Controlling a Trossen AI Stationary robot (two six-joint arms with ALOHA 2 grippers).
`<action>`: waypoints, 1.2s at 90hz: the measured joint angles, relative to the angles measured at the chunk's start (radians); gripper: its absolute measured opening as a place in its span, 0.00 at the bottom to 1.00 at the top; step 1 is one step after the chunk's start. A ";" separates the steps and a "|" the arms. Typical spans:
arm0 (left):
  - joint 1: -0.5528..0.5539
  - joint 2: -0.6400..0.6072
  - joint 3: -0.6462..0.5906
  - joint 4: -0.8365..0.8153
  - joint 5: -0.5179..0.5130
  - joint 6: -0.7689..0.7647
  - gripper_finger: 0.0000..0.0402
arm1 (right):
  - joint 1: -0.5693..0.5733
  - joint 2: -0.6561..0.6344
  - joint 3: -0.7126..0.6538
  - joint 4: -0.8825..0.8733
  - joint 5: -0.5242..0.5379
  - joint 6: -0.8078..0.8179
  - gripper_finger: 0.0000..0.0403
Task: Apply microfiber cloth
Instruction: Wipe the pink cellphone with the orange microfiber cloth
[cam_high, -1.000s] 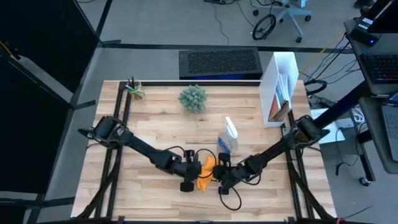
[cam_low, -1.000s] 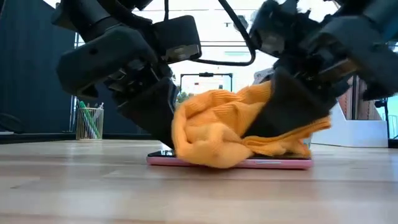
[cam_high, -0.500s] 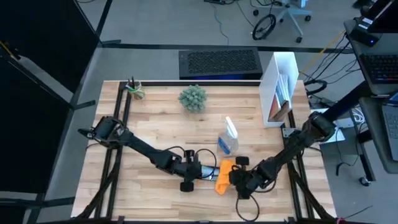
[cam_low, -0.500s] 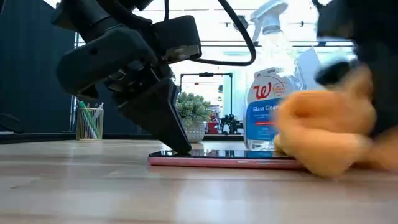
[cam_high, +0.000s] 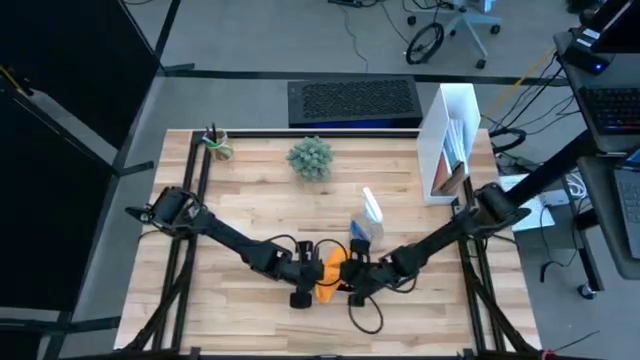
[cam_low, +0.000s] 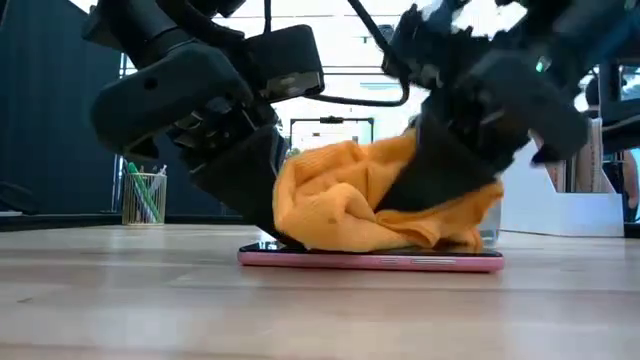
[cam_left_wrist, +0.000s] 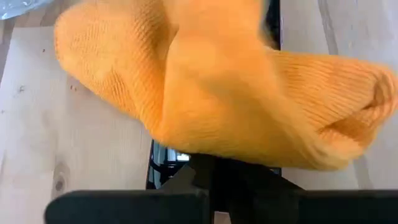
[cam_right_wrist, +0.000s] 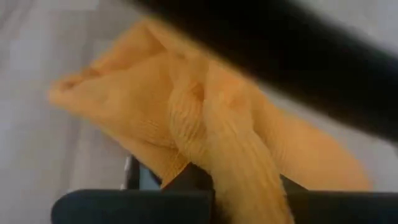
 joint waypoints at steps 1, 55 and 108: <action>0.000 0.000 0.000 0.000 0.000 0.000 0.01 | 0.001 0.001 0.001 -0.007 -0.004 0.004 0.01; 0.000 0.000 0.000 0.011 0.001 -0.005 0.01 | 0.188 -0.197 -0.011 -0.499 -0.072 0.267 0.01; 0.000 0.000 0.000 0.012 -0.002 -0.005 0.01 | -0.007 0.007 -0.003 0.041 -0.042 -0.014 0.02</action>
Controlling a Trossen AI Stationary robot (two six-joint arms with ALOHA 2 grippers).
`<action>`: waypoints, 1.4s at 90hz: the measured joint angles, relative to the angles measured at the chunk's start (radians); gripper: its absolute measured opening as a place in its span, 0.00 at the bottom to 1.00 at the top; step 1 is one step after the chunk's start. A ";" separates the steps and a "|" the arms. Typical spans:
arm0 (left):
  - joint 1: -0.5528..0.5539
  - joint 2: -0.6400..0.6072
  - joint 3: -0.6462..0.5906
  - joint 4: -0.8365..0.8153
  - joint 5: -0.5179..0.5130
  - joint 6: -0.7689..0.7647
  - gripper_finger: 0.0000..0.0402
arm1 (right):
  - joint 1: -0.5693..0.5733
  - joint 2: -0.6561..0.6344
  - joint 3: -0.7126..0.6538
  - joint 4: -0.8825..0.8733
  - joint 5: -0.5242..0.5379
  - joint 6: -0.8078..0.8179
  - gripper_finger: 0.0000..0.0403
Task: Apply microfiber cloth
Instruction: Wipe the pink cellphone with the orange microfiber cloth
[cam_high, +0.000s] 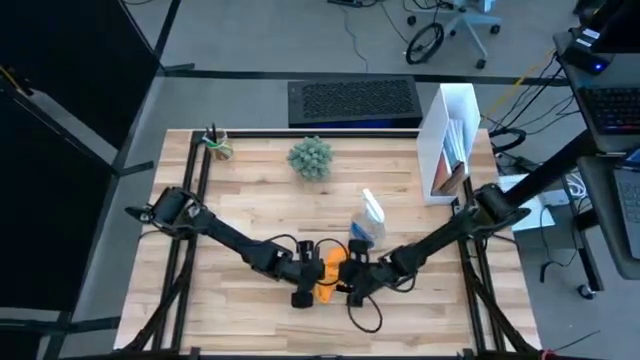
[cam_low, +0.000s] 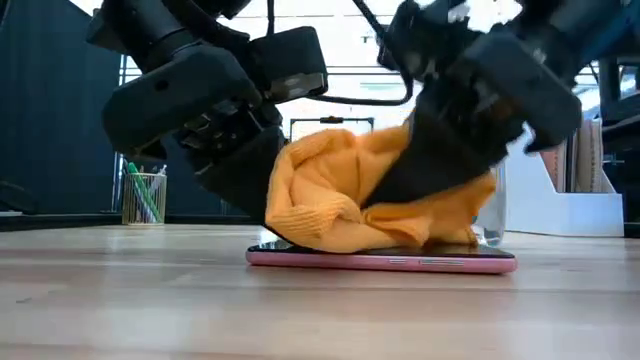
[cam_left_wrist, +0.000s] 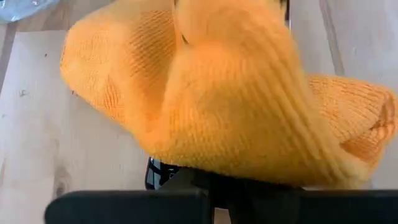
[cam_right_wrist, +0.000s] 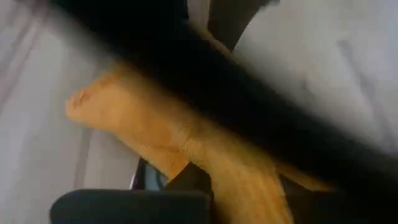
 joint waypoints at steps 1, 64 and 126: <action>0.000 0.000 0.000 0.000 0.000 0.000 0.01 | 0.001 0.002 0.001 -0.004 -0.005 0.004 0.02; 0.000 -0.065 0.064 -0.085 0.018 0.022 0.01 | 0.253 -0.242 -0.001 -0.441 -0.063 0.313 0.02; 0.075 -0.039 0.064 -0.225 0.089 0.001 0.01 | 0.189 -0.014 0.002 -0.264 0.127 0.306 0.02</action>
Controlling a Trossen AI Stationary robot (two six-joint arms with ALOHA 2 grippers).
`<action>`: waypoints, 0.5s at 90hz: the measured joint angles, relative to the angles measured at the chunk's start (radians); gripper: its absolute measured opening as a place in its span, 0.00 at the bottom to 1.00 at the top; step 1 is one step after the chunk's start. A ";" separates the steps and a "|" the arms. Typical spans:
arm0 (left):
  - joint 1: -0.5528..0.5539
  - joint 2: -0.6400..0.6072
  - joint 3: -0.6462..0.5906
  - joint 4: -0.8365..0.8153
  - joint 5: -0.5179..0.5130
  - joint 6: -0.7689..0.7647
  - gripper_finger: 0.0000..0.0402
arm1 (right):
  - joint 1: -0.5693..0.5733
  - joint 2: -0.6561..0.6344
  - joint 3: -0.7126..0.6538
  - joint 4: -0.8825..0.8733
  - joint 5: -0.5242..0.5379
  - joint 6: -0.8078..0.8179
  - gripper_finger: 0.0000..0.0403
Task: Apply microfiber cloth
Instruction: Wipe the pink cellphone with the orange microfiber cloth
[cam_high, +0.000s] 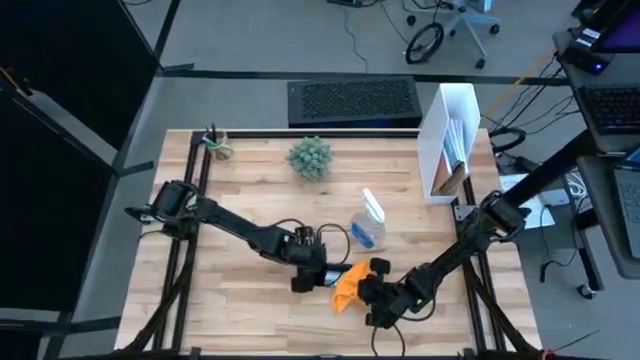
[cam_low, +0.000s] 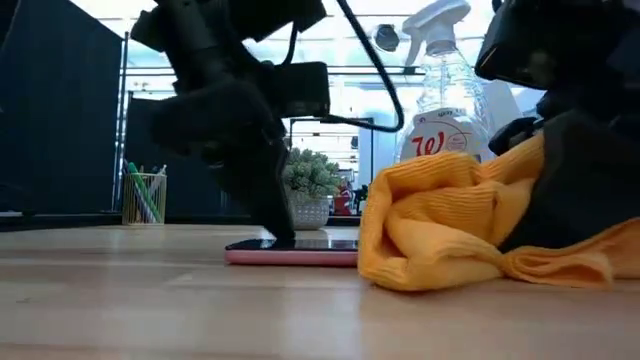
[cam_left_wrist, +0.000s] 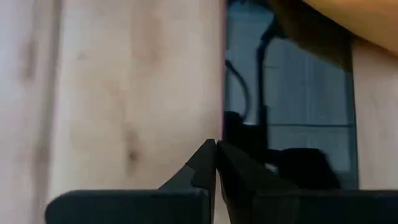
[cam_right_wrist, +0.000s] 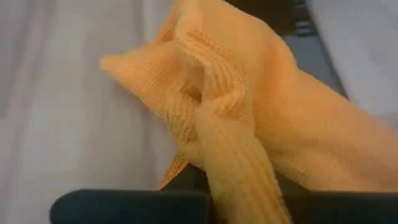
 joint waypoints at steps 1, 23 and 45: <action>-0.003 0.001 0.000 0.001 0.002 -0.004 0.01 | -0.001 -0.001 0.000 -0.003 0.001 -0.001 0.02; -0.073 0.004 0.000 0.099 0.077 -0.107 0.01 | -0.046 -0.002 -0.003 -0.021 0.064 -0.038 0.02; -0.092 0.005 0.001 0.321 0.078 -0.106 0.01 | -0.120 0.001 -0.005 0.086 0.086 -0.155 0.02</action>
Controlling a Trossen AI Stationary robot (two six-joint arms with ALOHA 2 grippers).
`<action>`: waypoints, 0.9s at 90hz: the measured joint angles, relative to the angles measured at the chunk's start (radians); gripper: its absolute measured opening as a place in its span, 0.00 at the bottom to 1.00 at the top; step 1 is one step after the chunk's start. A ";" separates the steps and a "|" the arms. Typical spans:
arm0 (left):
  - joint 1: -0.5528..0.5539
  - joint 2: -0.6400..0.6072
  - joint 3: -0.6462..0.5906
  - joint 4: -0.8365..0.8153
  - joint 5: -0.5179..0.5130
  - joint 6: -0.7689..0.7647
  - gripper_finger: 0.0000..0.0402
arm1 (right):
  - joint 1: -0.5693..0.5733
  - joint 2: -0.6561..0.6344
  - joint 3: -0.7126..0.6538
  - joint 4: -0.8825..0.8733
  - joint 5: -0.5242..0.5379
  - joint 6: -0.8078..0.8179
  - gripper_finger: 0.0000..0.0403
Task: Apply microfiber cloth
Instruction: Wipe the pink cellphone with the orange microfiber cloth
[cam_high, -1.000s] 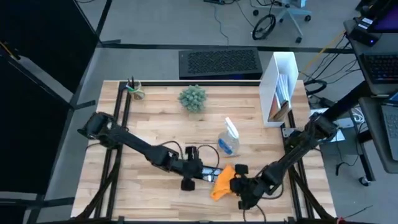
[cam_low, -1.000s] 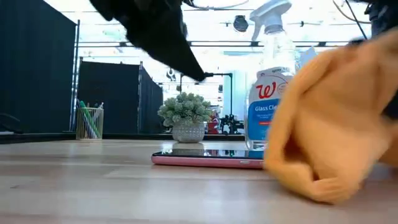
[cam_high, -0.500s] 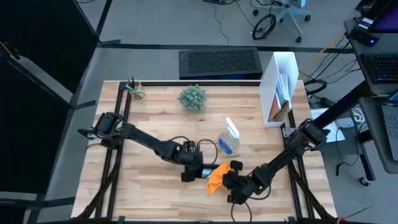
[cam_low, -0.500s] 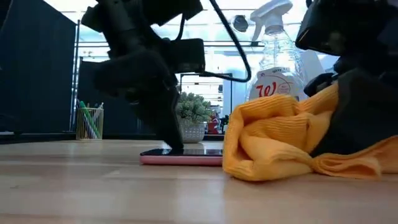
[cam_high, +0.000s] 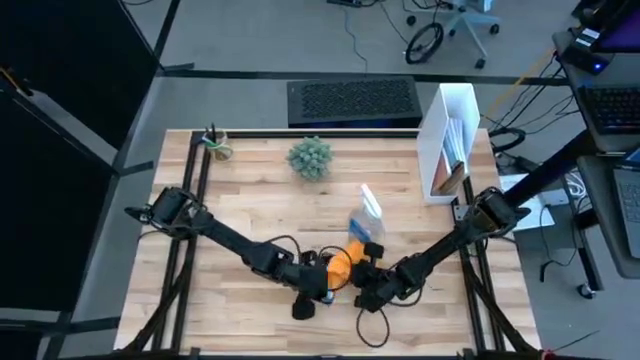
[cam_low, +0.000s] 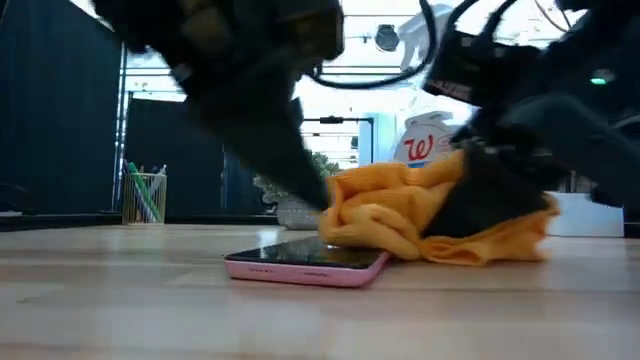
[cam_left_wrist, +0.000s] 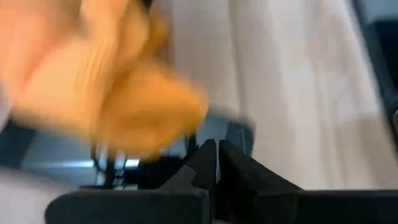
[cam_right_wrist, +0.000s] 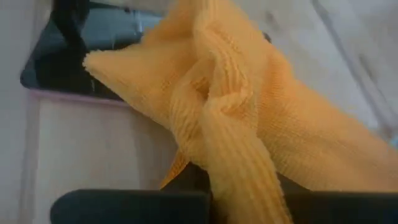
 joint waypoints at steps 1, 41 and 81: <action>0.000 0.000 0.001 0.002 0.000 0.001 0.01 | -0.001 -0.004 0.000 -0.003 -0.001 -0.005 0.02; 0.044 -0.122 0.064 -0.443 -0.170 0.118 0.01 | 0.182 -0.211 0.067 -0.241 -0.059 0.053 0.02; -0.077 0.026 -0.011 -0.280 -0.090 -0.001 0.01 | 0.048 0.033 0.066 -0.159 0.101 0.015 0.02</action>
